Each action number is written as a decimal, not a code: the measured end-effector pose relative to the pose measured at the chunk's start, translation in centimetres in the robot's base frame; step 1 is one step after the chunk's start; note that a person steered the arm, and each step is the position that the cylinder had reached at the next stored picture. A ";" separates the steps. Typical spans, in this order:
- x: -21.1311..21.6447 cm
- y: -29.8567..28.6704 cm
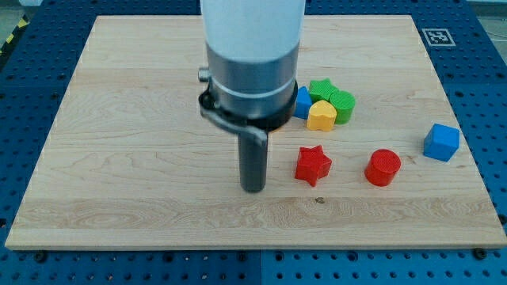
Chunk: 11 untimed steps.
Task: Push the red circle into the red star
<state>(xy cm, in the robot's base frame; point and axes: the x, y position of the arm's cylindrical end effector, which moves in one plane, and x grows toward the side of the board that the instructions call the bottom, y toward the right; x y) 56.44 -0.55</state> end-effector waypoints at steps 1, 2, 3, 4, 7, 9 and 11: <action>4.2 5.0; 3.1 13.9; 0.1 22.0; -4.3 25.9; -3.8 21.5; -3.1 15.1; -3.6 6.1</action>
